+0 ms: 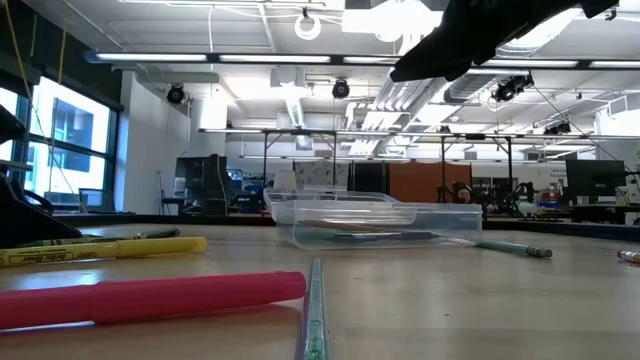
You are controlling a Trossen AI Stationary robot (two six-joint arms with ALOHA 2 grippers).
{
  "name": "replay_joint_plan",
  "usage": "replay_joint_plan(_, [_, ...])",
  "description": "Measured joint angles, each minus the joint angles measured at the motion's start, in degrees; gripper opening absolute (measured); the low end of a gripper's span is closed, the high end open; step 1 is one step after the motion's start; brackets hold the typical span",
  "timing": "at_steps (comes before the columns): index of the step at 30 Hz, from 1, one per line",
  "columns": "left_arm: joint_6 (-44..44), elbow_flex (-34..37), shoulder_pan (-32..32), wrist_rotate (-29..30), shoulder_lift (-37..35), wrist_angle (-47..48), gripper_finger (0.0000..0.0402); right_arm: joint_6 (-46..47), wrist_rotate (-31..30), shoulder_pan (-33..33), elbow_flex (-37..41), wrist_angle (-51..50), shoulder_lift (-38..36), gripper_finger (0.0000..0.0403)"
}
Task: Pick & place school supplies into a supply box
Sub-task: Put the green crayon into the supply box
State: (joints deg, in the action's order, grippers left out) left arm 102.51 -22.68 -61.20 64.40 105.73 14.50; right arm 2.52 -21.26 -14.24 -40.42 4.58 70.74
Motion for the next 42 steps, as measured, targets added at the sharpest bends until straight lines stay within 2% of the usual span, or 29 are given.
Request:
replay_joint_plan(6, [-0.1,0.1,0.0,3.2,2.2,-3.0,0.0034,0.0,0.0,0.0,0.0,0.0,0.0,0.0119])
replay_joint_plan(8, [-0.1,-0.2,0.1,4.4,2.3,-3.0,0.0034,0.0,0.0,0.0,0.0,0.0,0.0,0.0119])
replay_joint_plan(13, [2.2,-2.1,1.8,13.0,0.9,-3.2,0.0036,0.0,0.0,0.0,0.0,0.0,0.0,0.0119])
replay_joint_plan(16, [0.8,-3.5,4.8,14.4,-2.2,-2.7,0.0035,0.0,0.0,0.0,0.0,0.4,0.0,0.0119])
replay_joint_plan(20, [-7.7,-6.6,8.7,13.7,-8.1,-2.6,0.0035,0.0,0.0,0.0,0.0,0.4,0.0,0.0119])
replay_joint_plan(24, [-22.8,-11.4,13.9,5.0,-14.6,-2.7,0.0035,0.0,0.0,0.0,0.0,0.4,0.0,0.0119])
replay_joint_plan(30, [-59.6,-20.8,24.4,-8.0,-19.0,-10.7,0.0036,0.0,0.0,0.0,0.0,0.4,0.0,0.0119])
replay_joint_plan(33, [-73.4,-24.6,30.6,-15.1,-18.9,-15.7,0.0037,1.2,0.0,0.0,0.0,0.4,0.0,0.0119])
replay_joint_plan(38, [-81.6,-27.1,41.1,-28.1,-15.5,-24.1,0.0038,5.0,-1.3,0.0,0.0,-0.3,0.0,0.0119])
replay_joint_plan(42, [-82.9,-27.3,47.0,-34.5,-10.4,-34.2,0.0039,5.2,-5.6,0.0,0.0,-3.6,0.0,0.0119])
